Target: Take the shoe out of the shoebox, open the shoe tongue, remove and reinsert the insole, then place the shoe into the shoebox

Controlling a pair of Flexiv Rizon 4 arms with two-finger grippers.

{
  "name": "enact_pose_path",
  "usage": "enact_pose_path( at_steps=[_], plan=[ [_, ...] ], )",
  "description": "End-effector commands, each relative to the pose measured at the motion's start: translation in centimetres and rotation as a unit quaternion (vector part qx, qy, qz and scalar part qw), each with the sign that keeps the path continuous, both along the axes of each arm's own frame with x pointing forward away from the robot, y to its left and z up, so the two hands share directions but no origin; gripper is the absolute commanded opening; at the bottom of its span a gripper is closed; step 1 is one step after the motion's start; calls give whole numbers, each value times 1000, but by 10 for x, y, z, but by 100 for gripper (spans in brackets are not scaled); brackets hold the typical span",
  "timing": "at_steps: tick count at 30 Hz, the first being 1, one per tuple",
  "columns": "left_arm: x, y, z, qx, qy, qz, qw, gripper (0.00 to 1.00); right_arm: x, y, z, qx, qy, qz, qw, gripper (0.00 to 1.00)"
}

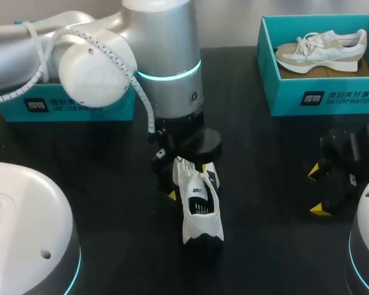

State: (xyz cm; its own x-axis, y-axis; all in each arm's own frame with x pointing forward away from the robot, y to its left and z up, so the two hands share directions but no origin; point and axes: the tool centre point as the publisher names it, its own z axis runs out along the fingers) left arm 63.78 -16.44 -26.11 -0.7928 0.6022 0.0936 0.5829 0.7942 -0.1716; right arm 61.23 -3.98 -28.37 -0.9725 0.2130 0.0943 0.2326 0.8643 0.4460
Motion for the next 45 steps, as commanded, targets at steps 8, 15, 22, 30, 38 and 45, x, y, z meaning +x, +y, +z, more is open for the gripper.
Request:
enact_pose_path(
  at_steps=[8,15,22,30,38,45],
  plan=[
    [-30,-20,-21,93,15,228,969,100,0,1,0,-2,0,0,1000,100],
    [-45,-24,-24,91,-4,277,957,100,0,1,0,-2,0,0,1000,100],
    [-54,-33,-36,97,-27,300,949,100,0,1,0,-2,0,0,1000,100],
    [-58,-34,-59,88,-18,296,951,100,0,1,0,-2,0,0,1000,100],
    [-68,-41,-81,89,-32,317,944,100,0,1,0,-2,0,0,1000,100],
    [-73,-39,-97,75,-20,324,943,100,0,1,0,-2,0,0,1000,100]
  ],
)
